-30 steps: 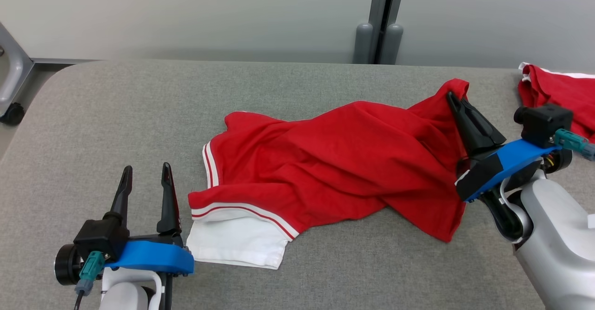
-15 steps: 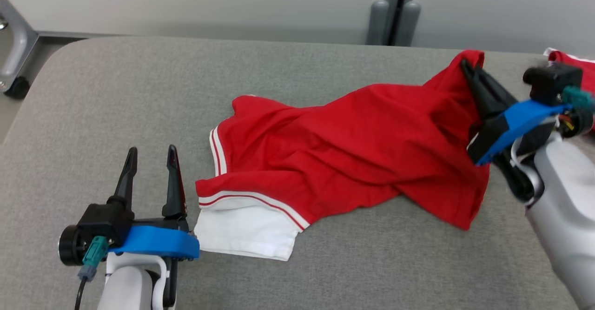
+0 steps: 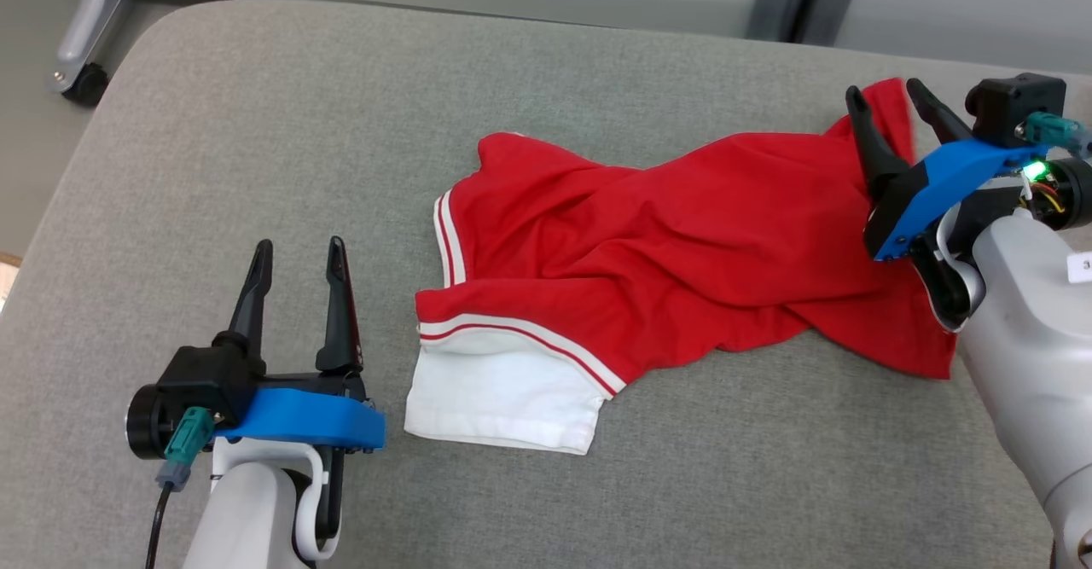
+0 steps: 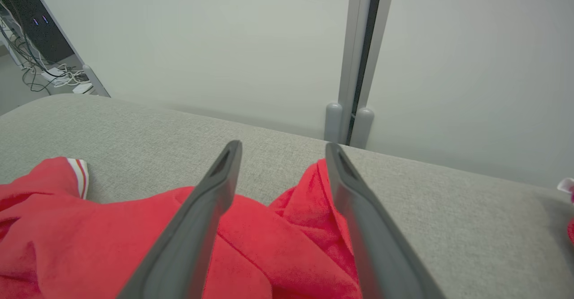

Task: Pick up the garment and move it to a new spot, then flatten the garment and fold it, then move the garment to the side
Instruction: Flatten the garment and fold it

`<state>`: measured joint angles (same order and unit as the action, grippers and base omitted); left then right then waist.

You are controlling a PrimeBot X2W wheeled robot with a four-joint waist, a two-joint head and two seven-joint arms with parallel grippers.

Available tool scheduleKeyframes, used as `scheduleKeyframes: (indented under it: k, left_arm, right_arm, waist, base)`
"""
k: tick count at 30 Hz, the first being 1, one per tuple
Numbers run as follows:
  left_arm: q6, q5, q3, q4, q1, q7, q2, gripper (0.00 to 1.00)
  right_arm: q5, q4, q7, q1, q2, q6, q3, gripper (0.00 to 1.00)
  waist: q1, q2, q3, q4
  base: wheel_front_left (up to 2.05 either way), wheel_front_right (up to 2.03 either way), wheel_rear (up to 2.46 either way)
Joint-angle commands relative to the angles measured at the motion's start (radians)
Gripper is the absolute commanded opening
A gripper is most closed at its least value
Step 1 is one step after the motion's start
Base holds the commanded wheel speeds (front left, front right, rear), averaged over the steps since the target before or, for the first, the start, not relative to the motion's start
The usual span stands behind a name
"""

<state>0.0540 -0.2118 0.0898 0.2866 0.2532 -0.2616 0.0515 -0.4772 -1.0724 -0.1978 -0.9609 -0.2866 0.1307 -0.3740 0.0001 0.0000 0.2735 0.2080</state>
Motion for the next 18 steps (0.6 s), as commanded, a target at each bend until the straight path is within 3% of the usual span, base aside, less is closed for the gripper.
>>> scheduleKeyframes:
  k: [1, 9, 18]
  left_arm:
    - [-0.007, 0.005, -0.008, -0.001, 0.01, -0.004, -0.001, 1.0]
    - [-0.01, 0.021, -0.057, -0.019, -0.038, -0.004, 0.004, 1.0]
    - [-0.007, 0.034, -0.091, -0.039, -0.076, -0.004, 0.009, 1.0]
  right_arm:
    - [-0.004, 0.006, -0.032, 0.019, -0.01, 0.0, -0.023, 1.0]
    - [-0.056, 0.159, -0.068, 0.149, -0.071, 0.0, -0.035, 1.0]
    - [-0.018, 0.471, -0.068, 0.456, -0.137, 0.0, 0.062, 1.0]
  waist:
    - [-0.0001, 0.0, -0.016, -0.017]
    - [-0.0001, 0.0, -0.055, -0.081]
    - [-0.0001, 0.0, -0.086, -0.136]
  base:
    - [0.0, 0.0, 0.0]
    - [0.0, 0.0, 0.0]
    - [0.0, 0.0, 0.0]
